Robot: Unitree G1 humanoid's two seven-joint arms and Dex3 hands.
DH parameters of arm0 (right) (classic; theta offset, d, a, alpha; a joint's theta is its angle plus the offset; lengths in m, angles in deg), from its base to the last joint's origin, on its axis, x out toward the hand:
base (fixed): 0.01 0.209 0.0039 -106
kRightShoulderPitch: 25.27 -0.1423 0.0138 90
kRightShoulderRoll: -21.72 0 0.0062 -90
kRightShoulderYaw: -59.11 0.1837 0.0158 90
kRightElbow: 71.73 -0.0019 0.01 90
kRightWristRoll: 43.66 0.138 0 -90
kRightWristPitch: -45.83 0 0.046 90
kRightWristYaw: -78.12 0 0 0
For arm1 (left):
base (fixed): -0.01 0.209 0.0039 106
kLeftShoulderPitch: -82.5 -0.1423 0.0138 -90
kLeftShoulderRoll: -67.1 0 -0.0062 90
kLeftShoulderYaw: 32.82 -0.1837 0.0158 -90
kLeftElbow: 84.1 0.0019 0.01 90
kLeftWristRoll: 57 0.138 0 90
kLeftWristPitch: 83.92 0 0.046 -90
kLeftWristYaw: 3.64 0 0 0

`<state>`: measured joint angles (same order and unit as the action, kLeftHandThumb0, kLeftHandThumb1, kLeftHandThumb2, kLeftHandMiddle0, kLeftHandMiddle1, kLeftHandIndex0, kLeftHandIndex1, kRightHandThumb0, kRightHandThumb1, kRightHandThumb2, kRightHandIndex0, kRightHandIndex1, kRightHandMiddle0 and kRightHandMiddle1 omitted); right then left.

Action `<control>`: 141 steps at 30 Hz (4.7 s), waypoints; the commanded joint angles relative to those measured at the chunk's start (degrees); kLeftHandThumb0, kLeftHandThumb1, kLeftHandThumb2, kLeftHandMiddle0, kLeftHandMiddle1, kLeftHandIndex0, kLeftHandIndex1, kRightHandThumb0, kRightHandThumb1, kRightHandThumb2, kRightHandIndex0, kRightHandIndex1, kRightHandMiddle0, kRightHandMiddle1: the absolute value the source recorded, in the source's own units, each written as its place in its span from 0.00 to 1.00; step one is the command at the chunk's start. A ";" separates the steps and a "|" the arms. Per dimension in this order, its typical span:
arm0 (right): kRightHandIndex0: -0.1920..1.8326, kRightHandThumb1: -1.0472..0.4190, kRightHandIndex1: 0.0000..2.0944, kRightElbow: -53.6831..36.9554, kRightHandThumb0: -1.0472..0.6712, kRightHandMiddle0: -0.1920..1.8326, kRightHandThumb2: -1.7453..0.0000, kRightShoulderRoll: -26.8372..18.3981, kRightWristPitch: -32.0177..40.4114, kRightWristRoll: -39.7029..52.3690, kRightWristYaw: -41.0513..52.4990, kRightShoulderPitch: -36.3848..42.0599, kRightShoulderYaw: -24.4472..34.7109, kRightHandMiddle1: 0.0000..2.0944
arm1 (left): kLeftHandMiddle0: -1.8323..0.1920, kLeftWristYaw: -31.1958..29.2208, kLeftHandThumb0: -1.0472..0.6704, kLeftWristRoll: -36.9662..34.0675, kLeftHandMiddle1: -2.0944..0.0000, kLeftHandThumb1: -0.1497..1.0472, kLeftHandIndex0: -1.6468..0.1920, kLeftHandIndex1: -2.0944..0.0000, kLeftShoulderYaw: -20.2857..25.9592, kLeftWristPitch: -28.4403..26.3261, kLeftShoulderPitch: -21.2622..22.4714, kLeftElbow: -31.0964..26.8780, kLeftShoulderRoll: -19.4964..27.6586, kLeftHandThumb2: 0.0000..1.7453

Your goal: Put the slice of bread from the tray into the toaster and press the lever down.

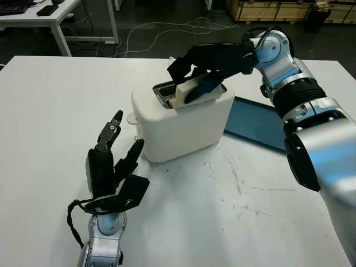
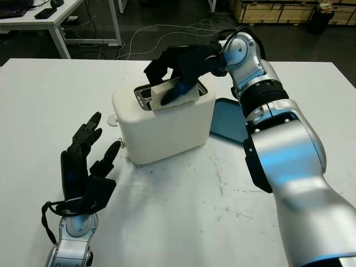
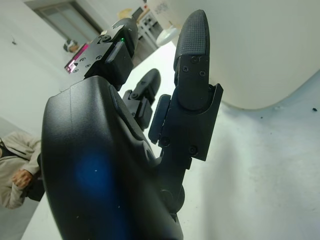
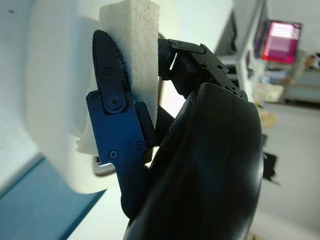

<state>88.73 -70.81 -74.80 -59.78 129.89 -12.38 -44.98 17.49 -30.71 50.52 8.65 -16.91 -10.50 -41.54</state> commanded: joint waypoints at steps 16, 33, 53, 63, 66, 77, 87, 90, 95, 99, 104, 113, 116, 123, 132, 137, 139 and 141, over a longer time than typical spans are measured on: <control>0.22 0.16 0.46 -5.67 0.16 0.47 1.00 -4.85 -12.32 -6.12 -23.19 1.69 -1.68 0.06 | 0.64 -0.63 0.24 -0.23 0.90 0.89 0.63 1.00 0.11 -0.58 -0.02 -0.11 -0.36 0.19; 0.33 0.19 0.31 -4.52 0.20 0.51 1.00 -5.59 -13.16 -6.65 -24.40 2.20 -2.78 0.01 | 0.63 -0.07 0.23 0.40 0.91 0.89 0.62 1.00 0.17 0.16 0.24 0.60 -0.05 0.19; 0.41 0.16 0.33 -22.49 0.39 0.52 0.99 -5.65 -13.38 16.46 -26.95 29.05 16.13 0.01 | 0.61 -1.36 0.27 0.37 0.92 0.89 0.61 0.99 4.98 2.78 3.53 -0.40 5.03 0.12; 0.42 0.10 0.27 -53.21 0.49 0.49 0.99 -0.70 2.32 31.48 -29.38 63.94 23.19 0.00 | 0.48 -1.10 0.39 6.72 0.88 0.79 0.47 0.95 10.71 9.57 8.96 1.80 18.46 0.00; 0.43 0.09 0.22 -60.07 0.49 0.48 1.00 0.83 8.04 33.58 -31.19 69.40 24.37 0.00 | 0.43 -2.88 0.40 8.61 0.87 0.75 0.41 0.94 12.06 10.72 10.60 2.05 23.34 0.00; 0.50 0.09 0.13 -69.88 0.48 0.50 0.99 5.02 21.62 35.03 -37.29 73.05 26.31 0.01 | 0.34 -12.00 0.44 8.24 0.84 0.67 0.30 0.94 13.19 14.82 16.49 5.65 35.23 0.00; 0.49 0.10 0.08 -68.36 0.46 0.50 1.00 5.14 21.69 30.64 -38.65 70.94 25.67 0.00 | 0.28 -13.62 0.44 12.05 0.81 0.65 0.21 0.95 10.80 18.76 21.09 9.62 39.02 0.00; 0.49 0.10 0.07 -67.64 0.46 0.50 1.00 4.97 21.66 30.40 -38.15 70.49 25.54 0.00 | 0.31 -14.31 0.43 12.70 0.73 0.67 0.19 0.98 9.98 19.42 22.13 10.66 39.31 0.00; 0.50 0.10 0.06 -66.89 0.46 0.50 1.00 5.13 21.19 30.56 -37.12 69.99 25.07 0.00 | 0.35 -14.21 0.41 13.59 0.63 0.68 0.18 0.99 8.48 20.08 23.77 12.39 39.29 0.00; 0.52 0.10 0.05 -64.95 0.47 0.51 1.00 5.58 19.99 30.67 -36.14 69.43 24.96 0.01 | 0.36 -13.76 0.37 13.81 0.59 0.71 0.17 0.99 7.42 19.45 24.29 13.09 38.37 0.00; 0.53 0.09 0.05 -63.36 0.48 0.52 1.00 5.93 18.86 30.17 -35.89 68.90 24.88 0.01 | 0.39 -13.85 0.36 14.75 0.51 0.74 0.15 0.99 6.51 18.14 24.60 13.71 37.51 0.00; 0.55 0.09 0.04 -62.78 0.47 0.53 0.99 6.16 17.71 29.99 -34.76 68.87 24.70 0.01 | 0.39 -12.40 0.42 16.50 0.54 0.75 0.15 0.99 5.47 16.61 25.18 14.78 36.68 0.00; 0.55 0.09 0.03 -63.59 0.47 0.53 1.00 6.22 18.18 30.11 -34.71 69.18 24.69 0.01 | 0.39 -11.88 0.43 17.06 0.53 0.75 0.15 0.99 5.13 16.64 25.67 15.42 36.63 0.00; 0.56 0.09 0.03 -63.41 0.46 0.54 0.99 6.46 18.50 31.20 -33.72 69.36 25.03 0.00 | 0.39 -10.25 0.43 17.31 0.51 0.73 0.15 0.99 4.27 17.18 26.51 16.61 36.53 0.00; 0.56 0.09 0.02 -62.63 0.46 0.54 0.99 6.88 17.09 31.25 -32.91 69.49 25.12 0.00 | 0.40 -8.74 0.44 16.86 0.45 0.71 0.13 0.99 3.30 18.69 28.25 18.66 36.83 0.00; 0.56 0.09 0.02 -62.63 0.46 0.54 0.99 6.76 17.39 30.97 -33.10 69.59 25.03 0.00 | 0.40 -10.91 0.43 16.02 0.47 0.71 0.13 0.99 2.90 19.01 28.89 18.62 37.58 0.00; 0.56 0.09 0.01 -62.81 0.45 0.54 0.99 6.72 17.47 30.74 -33.32 69.67 25.01 0.00 | 0.39 -12.15 0.43 15.93 0.49 0.71 0.13 0.99 2.78 19.00 29.06 18.39 38.04 0.00; 0.56 0.09 0.01 -62.99 0.45 0.54 0.99 6.77 17.69 30.70 -33.51 69.81 25.00 0.00 | 0.39 -13.70 0.43 15.83 0.50 0.71 0.13 0.99 2.61 19.25 29.27 18.16 38.71 0.00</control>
<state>25.94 -64.41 -56.41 -29.02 96.66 57.46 -20.14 4.79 -14.66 53.65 27.42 11.10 7.99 -4.03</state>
